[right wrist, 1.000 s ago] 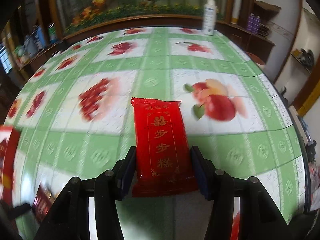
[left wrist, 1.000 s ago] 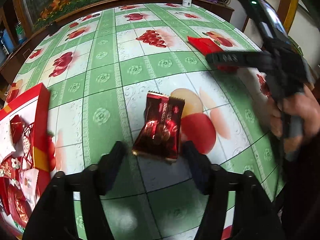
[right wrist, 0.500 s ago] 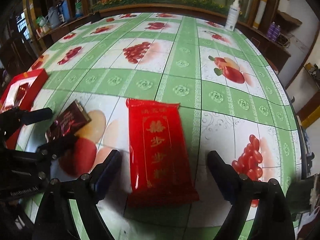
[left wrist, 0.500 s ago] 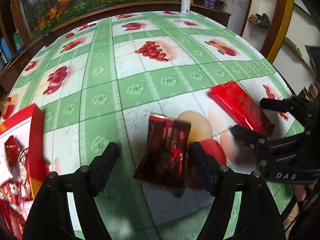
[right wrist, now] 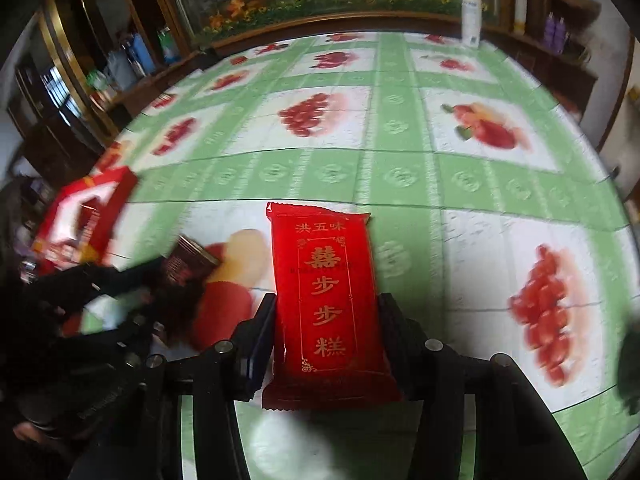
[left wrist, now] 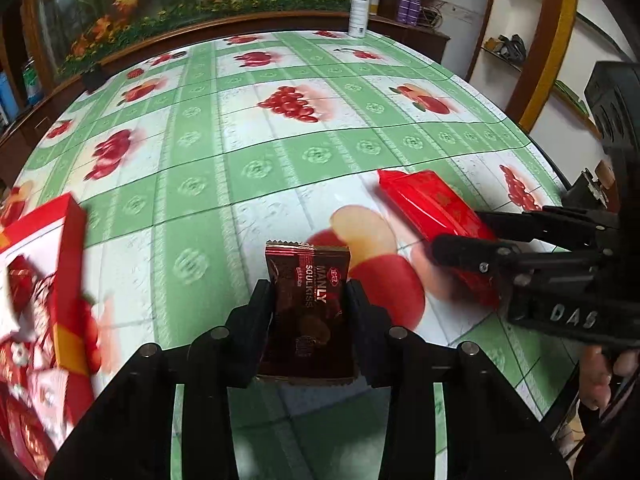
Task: Organize snacks
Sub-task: 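Lift both packets and carry them toward the white box, then hold both packets above the box, lowering them toward the other snacks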
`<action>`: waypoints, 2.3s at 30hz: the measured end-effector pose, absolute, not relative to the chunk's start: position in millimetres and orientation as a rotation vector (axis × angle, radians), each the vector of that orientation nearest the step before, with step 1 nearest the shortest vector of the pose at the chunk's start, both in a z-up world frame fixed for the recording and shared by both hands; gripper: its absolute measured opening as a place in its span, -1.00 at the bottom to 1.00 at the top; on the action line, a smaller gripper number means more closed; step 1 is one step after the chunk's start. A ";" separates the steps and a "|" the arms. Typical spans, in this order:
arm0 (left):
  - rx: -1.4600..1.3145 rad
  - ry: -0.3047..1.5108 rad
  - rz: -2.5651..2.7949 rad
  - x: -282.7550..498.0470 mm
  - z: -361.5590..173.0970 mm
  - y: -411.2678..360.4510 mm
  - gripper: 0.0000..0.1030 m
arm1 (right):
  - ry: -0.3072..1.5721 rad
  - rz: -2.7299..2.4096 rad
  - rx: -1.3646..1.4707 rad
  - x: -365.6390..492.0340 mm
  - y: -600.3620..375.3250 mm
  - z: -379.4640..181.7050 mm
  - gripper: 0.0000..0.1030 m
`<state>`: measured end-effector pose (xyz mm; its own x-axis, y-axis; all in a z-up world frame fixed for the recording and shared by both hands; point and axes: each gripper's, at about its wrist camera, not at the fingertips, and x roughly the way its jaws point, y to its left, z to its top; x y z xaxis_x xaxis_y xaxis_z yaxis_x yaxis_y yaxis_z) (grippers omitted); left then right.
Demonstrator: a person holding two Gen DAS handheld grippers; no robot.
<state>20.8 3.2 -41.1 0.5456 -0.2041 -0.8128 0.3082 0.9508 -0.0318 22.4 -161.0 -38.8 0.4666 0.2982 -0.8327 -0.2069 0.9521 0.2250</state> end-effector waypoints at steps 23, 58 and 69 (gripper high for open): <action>0.123 0.770 -0.109 -28.7 7.6 73.5 -0.31 | 1.086 0.481 0.183 13.8 -105.2 -25.4 -0.02; -0.019 0.714 0.346 -87.3 21.4 245.7 -0.31 | 0.895 0.877 0.084 6.9 68.0 34.0 -0.03; -0.043 0.760 0.445 -64.0 19.5 250.5 -0.31 | 0.808 1.096 0.122 23.6 124.2 44.6 -0.03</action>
